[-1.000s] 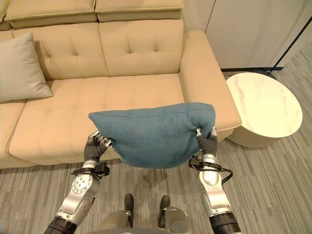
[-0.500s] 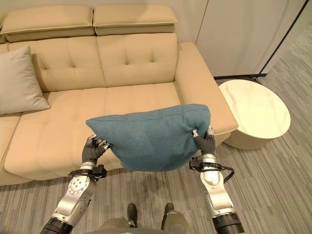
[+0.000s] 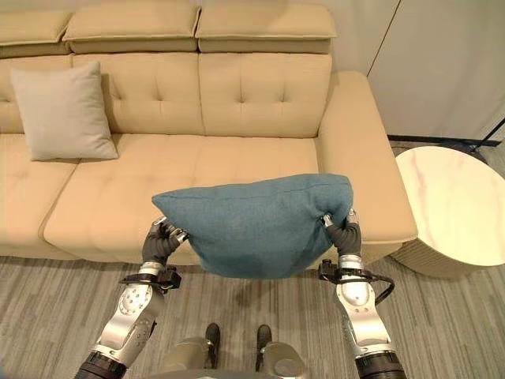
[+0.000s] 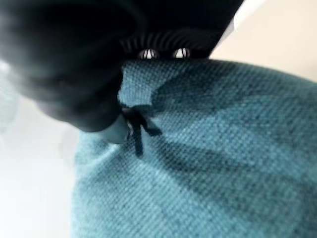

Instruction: Pick up all the scattered cushions and arrange them neatly on the sofa.

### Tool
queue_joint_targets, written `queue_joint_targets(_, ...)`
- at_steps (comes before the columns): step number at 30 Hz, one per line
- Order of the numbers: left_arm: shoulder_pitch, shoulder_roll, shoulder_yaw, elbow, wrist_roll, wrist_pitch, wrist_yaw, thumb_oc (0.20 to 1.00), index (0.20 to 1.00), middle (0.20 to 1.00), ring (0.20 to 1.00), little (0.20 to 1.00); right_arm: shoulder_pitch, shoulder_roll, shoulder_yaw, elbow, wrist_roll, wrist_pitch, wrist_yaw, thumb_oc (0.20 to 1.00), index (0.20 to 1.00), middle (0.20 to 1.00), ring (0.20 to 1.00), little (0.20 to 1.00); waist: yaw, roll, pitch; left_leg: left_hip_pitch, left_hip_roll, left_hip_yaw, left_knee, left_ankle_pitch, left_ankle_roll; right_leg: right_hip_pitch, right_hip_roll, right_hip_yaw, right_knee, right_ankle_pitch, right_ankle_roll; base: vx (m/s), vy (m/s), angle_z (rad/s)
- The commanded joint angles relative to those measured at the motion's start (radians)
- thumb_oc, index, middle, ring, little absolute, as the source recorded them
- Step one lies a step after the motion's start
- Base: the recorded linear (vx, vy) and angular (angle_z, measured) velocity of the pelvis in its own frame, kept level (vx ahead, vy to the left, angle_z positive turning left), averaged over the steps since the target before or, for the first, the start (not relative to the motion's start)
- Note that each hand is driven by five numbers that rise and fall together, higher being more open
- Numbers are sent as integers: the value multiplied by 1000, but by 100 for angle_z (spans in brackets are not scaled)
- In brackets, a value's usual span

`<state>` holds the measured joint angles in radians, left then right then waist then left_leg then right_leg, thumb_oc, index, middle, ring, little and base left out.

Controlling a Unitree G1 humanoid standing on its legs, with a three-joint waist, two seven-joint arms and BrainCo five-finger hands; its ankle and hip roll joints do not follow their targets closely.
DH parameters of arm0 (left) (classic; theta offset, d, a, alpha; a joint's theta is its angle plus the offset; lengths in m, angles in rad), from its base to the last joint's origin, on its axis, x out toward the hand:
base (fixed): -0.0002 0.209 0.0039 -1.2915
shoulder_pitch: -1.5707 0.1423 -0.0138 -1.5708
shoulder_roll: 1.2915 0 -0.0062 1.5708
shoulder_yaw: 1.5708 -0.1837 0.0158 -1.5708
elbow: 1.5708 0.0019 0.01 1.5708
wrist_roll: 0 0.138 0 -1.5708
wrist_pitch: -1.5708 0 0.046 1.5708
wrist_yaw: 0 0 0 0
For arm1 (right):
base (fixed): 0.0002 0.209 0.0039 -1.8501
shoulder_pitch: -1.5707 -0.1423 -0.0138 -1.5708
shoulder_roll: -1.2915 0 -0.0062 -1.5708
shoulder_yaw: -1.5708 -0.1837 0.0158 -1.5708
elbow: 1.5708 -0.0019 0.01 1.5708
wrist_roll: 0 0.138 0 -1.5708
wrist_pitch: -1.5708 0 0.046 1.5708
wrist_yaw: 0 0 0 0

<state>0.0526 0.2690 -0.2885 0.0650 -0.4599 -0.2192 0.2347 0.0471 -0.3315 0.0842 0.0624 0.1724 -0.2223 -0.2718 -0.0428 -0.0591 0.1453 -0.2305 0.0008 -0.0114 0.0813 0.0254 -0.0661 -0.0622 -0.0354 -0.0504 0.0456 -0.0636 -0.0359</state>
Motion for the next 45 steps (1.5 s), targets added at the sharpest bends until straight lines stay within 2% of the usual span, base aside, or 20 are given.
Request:
queue_joint_targets(1, -78, 23, 5, -85, 9, -77, -43, 200, 200, 200, 200, 200, -60, -16, 4, -116, -11, -90, 15, 200, 200, 200, 200, 200, 1, -23, -75, -32, 1, -5, 5, -36, 4, 62, 12, 31, -44, -37, 125, 259, 93, -2)
queue_joint_targets(5, -57, 39, 11, -104, 18, -76, -55, 200, 200, 200, 200, 200, -76, -5, 27, -117, -33, -86, 36, 200, 200, 200, 200, 200, 14, -23, -100, 40, -4, 18, -30, -38, 19, 78, -11, 35, -11, -57, 140, 277, 155, -69)
queue_joint_targets(8, -65, 54, 17, -112, 17, -76, -52, 200, 200, 200, 200, 200, -102, 8, 47, -124, -50, -82, 49, 200, 200, 200, 200, 200, 31, -19, -85, 84, -18, 43, -23, -73, 56, 28, -40, 53, 159, -46, 175, 163, 170, -59)
queue_joint_targets(10, -67, 63, 23, -116, 16, -78, -48, 200, 200, 200, 200, 200, -122, 12, 58, -124, -53, -79, 56, 200, 200, 200, 200, 200, 31, -8, -65, 96, -20, 49, -19, -82, 79, -36, -45, 61, 288, -3, 194, 79, 150, -6)
queue_joint_targets(11, -69, 63, 30, -117, 21, -85, -42, 200, 200, 200, 200, 200, -135, 23, 73, -128, -52, -83, 65, 200, 200, 200, 200, 200, 30, 9, -52, 125, -21, 54, -24, -97, 92, -102, -52, 37, 358, 15, 197, 119, 158, -11)
queue_joint_targets(14, -64, 57, 30, -115, 19, -92, -43, 200, 200, 200, 200, 200, -156, 18, 88, -119, -50, -85, 70, 200, 200, 200, 200, 200, 28, 20, -50, 164, -26, 60, -43, -114, 94, -144, -47, -12, 287, -6, 181, 156, 52, -58)
queue_joint_targets(16, -63, 51, 31, -115, 14, -96, -46, 200, 200, 200, 200, 200, -161, 13, 91, -115, -43, -85, 76, 200, 200, 200, 200, 200, 18, 24, -48, 188, -30, 52, -53, -124, 93, -182, -22, -22, 230, 5, 177, 183, -35, -16)
queue_joint_targets(17, -66, 49, 34, -111, 21, -97, -49, 200, 200, 200, 200, 200, -166, 6, 92, -113, -42, -85, 79, 200, 200, 200, 200, 200, 12, 17, -45, 213, -40, 45, -58, -140, 90, -199, -19, -35, 145, 33, 181, 212, -92, -3)
queue_joint_targets(19, -70, 46, 35, -105, 30, -99, -48, 200, 200, 200, 200, 200, -161, 10, 87, -107, -39, -88, 75, 200, 200, 200, 200, 200, 5, 19, -44, 220, -37, 34, -56, -148, 87, -207, -20, -31, 139, 40, 188, 154, -104, 10)
queue_joint_targets(21, -66, 22, 32, -104, 8, -106, -65, 200, 200, 200, 200, 200, -127, 4, 62, -108, -42, -92, 75, 200, 200, 200, 200, 200, -1, -2, -60, 227, -46, 27, -19, -176, 59, -121, -15, -24, 43, 51, 169, 220, -193, 56)
queue_joint_targets(25, -59, 11, 22, -101, -10, -102, -82, 200, 200, 200, 200, 200, -89, -17, 22, -107, -25, -96, 64, 200, 200, 200, 200, 200, -18, -11, -76, 184, -34, 38, 106, -206, 27, -38, -23, -52, -20, 44, 149, 137, -123, 75)
queue_joint_targets(26, -57, 12, 25, -104, -13, -98, -85, 200, 200, 200, 200, 200, -78, -27, 11, -109, -19, -91, 64, 200, 200, 200, 200, 200, -18, -14, -73, 144, -15, 54, 165, -196, 13, -12, -31, -62, -36, 35, 143, 73, -43, 52)
queue_joint_targets(27, -57, 12, 25, -104, -13, -98, -85, 200, 200, 200, 200, 200, -78, -27, 11, -109, -19, -91, 64, 200, 200, 200, 200, 200, -18, -14, -73, 143, -15, 54, 166, -196, 13, -12, -31, -62, -36, 35, 143, 81, -14, 29)
queue_joint_targets(28, -53, 14, 25, -99, -8, -92, -83, 200, 200, 200, 200, 200, -76, -34, 5, -107, -19, -90, 61, 200, 200, 200, 200, 200, -13, -19, -76, 118, 9, 63, 149, -180, 10, 5, -35, -67, -46, 26, 141, 140, 22, 28)
queue_joint_targets(30, -65, 19, 26, -94, 4, -79, -67, 200, 200, 200, 200, 200, -69, -31, -2, -109, -14, -83, 49, 200, 200, 200, 200, 200, -7, -21, -71, 68, 62, 44, 56, -87, -8, 26, -29, -62, -42, -3, 138, 207, 76, -6)
queue_joint_targets(31, -66, 16, 30, -100, -1, -83, -63, 200, 200, 200, 200, 200, -71, -32, -3, -109, -16, -79, 48, 200, 200, 200, 200, 200, -4, -14, -73, 77, 67, 33, 32, -81, -12, 33, -25, -57, -35, -15, 134, 230, 147, -30)
queue_joint_targets(34, -62, 22, 22, -111, 13, -81, -63, 200, 200, 200, 200, 200, -71, -34, -3, -116, -32, -77, 49, 200, 200, 200, 200, 200, -10, -5, -93, 129, 56, 43, -30, -76, -10, 50, -30, -47, -46, -13, 138, 187, 141, -17)
queue_joint_targets(39, -86, 40, 14, -103, 52, -78, -40, 200, 200, 200, 200, 200, -100, -30, 14, -110, -75, -60, 33, 200, 200, 200, 200, 200, -1, -12, -111, 186, 44, 75, -84, -82, 6, 71, -49, -32, -63, 0, 157, 138, 114, -7)
queue_joint_targets(45, -193, 43, 2, -73, 81, -89, 38, 200, 200, 200, 200, 200, -241, -28, 53, -77, -157, -41, -63, 200, 200, 200, 200, 200, 17, -7, -120, 203, 35, 87, -157, -67, 17, 59, -60, -19, -113, 33, 177, 69, 59, 0)
